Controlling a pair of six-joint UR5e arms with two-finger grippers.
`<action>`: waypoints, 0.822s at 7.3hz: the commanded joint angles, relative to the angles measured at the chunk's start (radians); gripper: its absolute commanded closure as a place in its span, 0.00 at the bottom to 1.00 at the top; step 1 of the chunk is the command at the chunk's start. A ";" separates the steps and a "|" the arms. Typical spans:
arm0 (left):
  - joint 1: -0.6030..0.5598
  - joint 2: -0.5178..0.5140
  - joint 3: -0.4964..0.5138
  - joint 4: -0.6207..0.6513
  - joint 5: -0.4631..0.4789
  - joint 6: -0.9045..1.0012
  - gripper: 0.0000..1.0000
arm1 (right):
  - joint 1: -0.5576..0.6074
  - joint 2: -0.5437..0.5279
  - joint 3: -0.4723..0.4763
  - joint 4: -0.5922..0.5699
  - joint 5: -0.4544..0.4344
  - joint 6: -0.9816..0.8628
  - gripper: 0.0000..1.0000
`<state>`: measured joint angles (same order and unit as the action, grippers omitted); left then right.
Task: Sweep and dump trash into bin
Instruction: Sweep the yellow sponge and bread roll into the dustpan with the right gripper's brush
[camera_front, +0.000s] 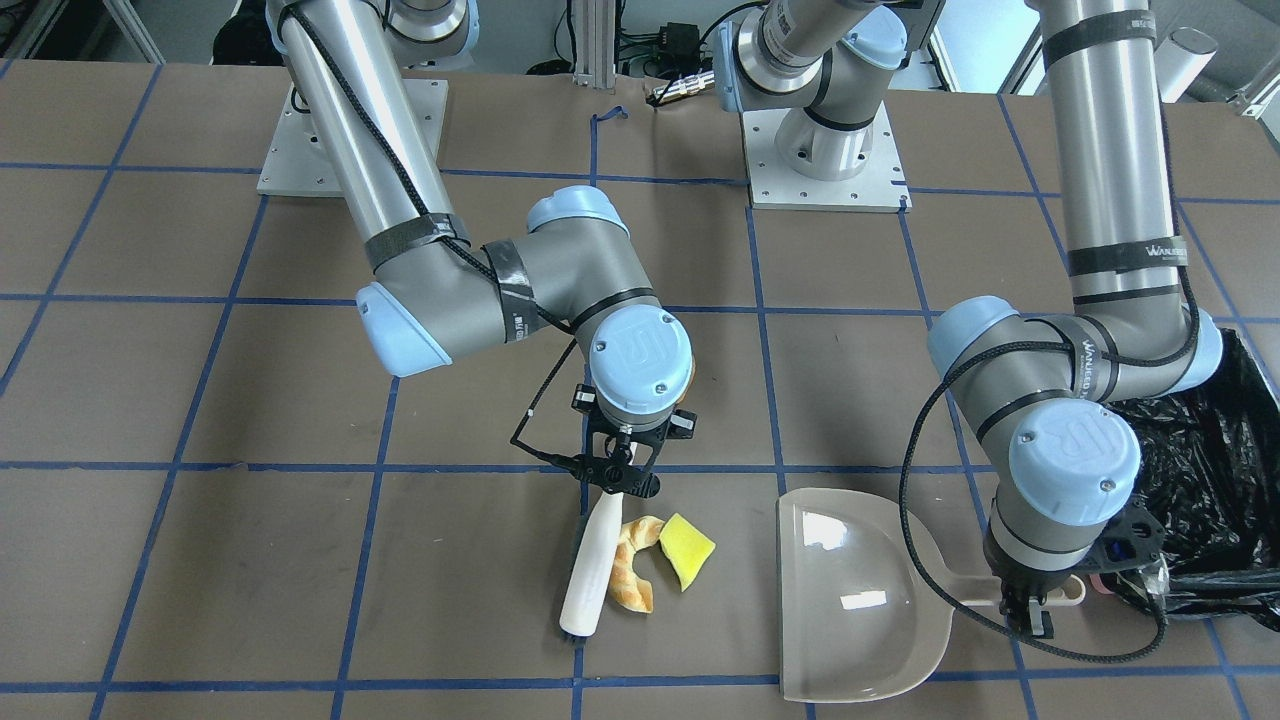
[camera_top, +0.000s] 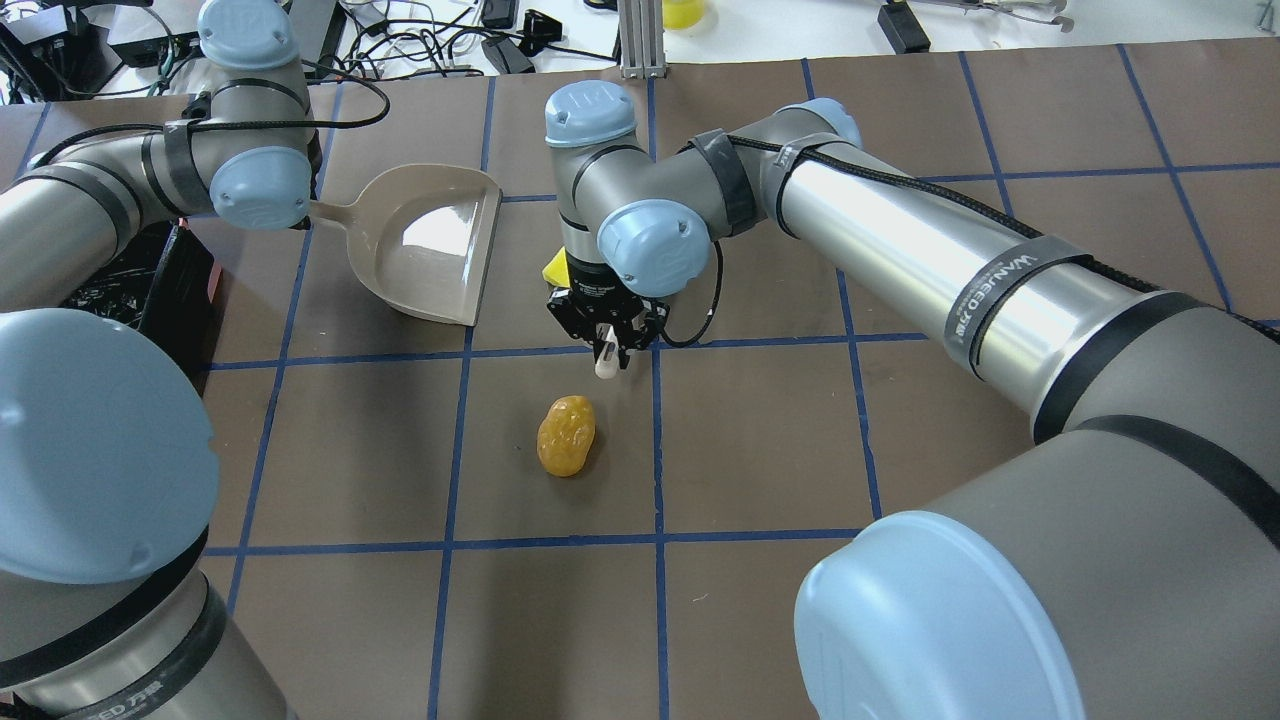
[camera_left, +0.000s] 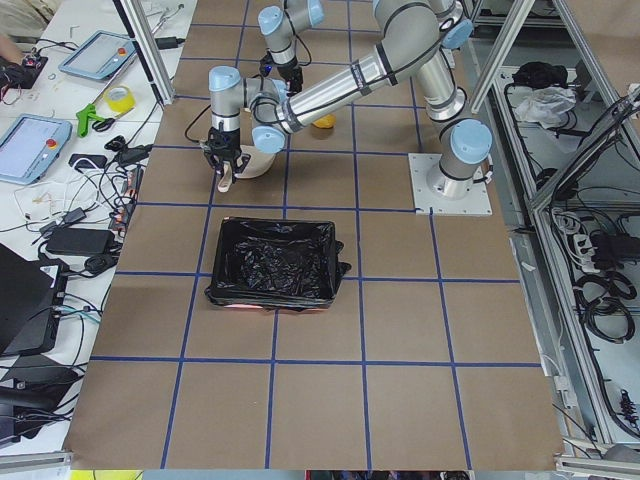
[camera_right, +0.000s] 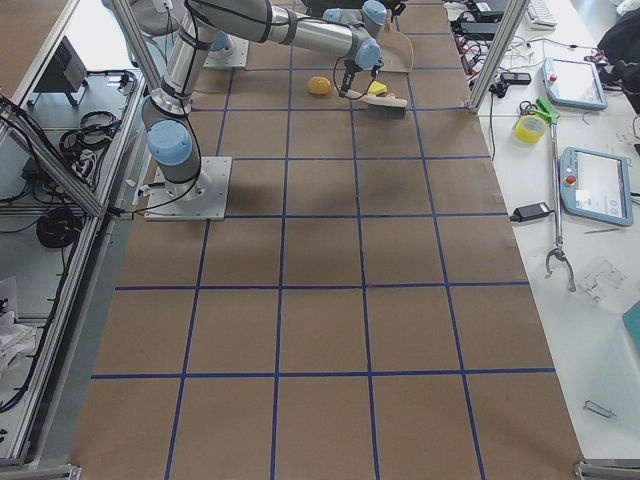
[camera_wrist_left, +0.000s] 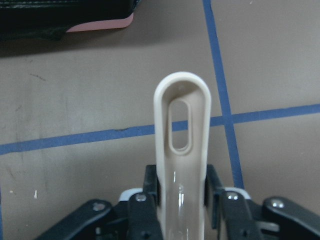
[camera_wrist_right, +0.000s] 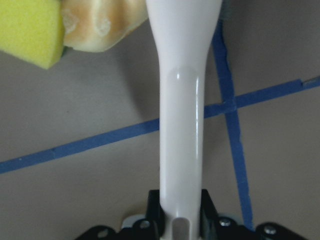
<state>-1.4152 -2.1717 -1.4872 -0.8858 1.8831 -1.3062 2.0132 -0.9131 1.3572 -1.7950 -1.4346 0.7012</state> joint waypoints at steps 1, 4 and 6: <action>-0.001 -0.003 0.002 -0.002 0.001 -0.013 1.00 | 0.027 0.040 -0.059 0.000 0.076 0.033 1.00; -0.001 -0.008 0.002 -0.004 0.001 -0.011 1.00 | 0.067 0.083 -0.116 -0.004 0.109 0.082 1.00; -0.001 -0.008 0.002 -0.004 -0.001 -0.011 1.00 | 0.094 0.123 -0.188 -0.004 0.118 0.107 1.00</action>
<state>-1.4159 -2.1792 -1.4849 -0.8895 1.8834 -1.3173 2.0906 -0.8160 1.2148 -1.7991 -1.3234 0.7947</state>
